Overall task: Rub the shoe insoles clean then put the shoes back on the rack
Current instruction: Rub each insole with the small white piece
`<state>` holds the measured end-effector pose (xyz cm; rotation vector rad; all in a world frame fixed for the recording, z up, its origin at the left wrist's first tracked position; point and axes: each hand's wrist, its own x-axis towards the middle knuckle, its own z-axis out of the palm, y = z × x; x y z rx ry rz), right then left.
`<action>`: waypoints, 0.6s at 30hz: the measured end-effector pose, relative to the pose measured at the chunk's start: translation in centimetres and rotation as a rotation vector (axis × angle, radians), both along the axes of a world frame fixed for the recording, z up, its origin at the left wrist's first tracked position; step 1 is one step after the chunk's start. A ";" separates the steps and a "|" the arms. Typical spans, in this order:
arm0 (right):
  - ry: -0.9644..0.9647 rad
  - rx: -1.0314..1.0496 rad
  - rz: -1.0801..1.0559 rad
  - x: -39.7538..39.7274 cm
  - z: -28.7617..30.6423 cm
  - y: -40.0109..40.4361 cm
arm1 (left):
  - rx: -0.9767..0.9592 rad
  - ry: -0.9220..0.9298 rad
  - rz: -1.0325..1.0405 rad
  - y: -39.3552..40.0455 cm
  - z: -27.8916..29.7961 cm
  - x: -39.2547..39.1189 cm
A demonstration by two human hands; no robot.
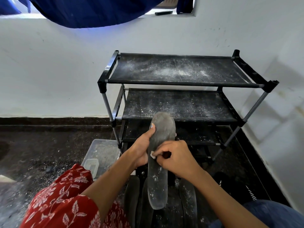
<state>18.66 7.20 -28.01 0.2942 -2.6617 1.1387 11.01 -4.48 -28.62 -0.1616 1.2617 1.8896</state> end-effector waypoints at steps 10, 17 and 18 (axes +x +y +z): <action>0.252 0.006 -0.197 -0.9 0.0 -0.6 | -0.008 0.025 -0.084 0.5 -0.3 0.2; 0.076 0.008 0.002 0.2 0.8 -0.8 | 0.018 0.086 -0.085 0.5 -0.5 -0.5; 0.094 0.016 -0.007 0.3 0.8 -0.8 | 0.017 0.088 -0.092 0.5 -0.5 -0.6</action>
